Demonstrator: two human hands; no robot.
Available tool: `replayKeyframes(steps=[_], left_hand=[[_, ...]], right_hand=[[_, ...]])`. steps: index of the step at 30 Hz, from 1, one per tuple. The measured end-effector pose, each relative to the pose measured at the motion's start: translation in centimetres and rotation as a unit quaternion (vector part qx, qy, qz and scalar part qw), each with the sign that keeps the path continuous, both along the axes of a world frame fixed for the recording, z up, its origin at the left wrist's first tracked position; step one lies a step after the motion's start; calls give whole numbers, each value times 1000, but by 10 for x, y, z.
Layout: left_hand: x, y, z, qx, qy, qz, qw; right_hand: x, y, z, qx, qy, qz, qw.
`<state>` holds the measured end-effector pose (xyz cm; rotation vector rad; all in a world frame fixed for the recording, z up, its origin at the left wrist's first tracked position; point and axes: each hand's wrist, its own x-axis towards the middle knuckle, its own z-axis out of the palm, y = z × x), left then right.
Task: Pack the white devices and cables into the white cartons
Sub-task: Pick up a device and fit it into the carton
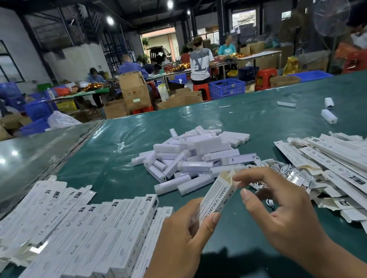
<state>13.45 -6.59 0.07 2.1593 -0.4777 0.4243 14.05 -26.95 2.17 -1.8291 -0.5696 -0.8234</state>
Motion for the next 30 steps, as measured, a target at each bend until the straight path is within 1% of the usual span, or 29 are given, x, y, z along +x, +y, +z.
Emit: replayKeyframes(steps=[3,7,8,10,14,15,18,22,26,30], left_hand=[[-1,-1,0,6,-5,2,1000],[-4,-3,2,19,-8,-9,1000],[-4,-3,3,20,-8,-10,1000],[-4,-4,3,20,-13,-10,1000],[-4,-3,3,23,-22,-12,999],[-4,-3,3,26,-23,-13,999],[-3,-3,1,40,-23,-15,999],[-3,-3,-1,52,-24,-14,998],[-3,-4,0,46,-23,-20,998],[-5,-6,0,63,-30,-17,997]], right_hand=[[0,0,0,20,34,7,999],[4,2,0,116,133,63,982],[6,2,0,127,148,69,978],[6,0,1,103,156,63,980],[1,-2,3,4,131,55,990],[1,-3,2,6,128,52,990],[6,-2,-1,83,154,66,982],[9,-2,-5,100,170,68,978],[6,2,-2,134,167,68,974],[8,2,1,165,191,63,966]])
